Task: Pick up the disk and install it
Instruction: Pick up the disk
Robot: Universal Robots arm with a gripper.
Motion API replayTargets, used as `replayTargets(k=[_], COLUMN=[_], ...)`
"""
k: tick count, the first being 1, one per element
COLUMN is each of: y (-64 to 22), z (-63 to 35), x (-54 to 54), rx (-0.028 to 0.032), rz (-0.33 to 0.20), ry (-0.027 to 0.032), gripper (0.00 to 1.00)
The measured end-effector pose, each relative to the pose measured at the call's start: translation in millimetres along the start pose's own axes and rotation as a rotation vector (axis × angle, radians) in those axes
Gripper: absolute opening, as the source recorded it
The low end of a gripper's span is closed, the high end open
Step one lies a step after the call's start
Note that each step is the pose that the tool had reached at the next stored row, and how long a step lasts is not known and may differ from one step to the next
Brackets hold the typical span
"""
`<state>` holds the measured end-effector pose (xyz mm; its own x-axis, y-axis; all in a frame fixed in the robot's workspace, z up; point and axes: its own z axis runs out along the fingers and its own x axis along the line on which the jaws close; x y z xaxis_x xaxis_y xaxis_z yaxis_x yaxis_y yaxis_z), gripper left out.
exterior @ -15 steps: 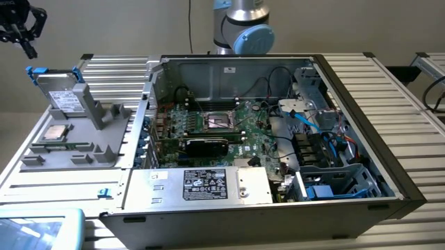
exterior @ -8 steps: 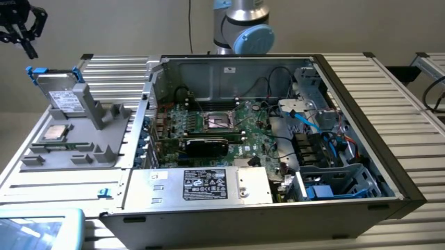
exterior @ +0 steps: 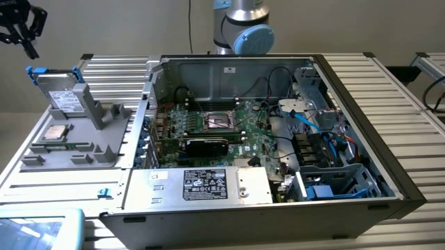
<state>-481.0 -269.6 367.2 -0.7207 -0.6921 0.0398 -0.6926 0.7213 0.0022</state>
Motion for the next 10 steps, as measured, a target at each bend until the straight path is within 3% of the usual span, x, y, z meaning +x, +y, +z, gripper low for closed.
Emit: replayTargets(k=[10], y=[0.0], z=[0.5], x=[0.0], rx=[-0.0012], rz=[-0.182], ry=[-0.0078], gripper=[0.11])
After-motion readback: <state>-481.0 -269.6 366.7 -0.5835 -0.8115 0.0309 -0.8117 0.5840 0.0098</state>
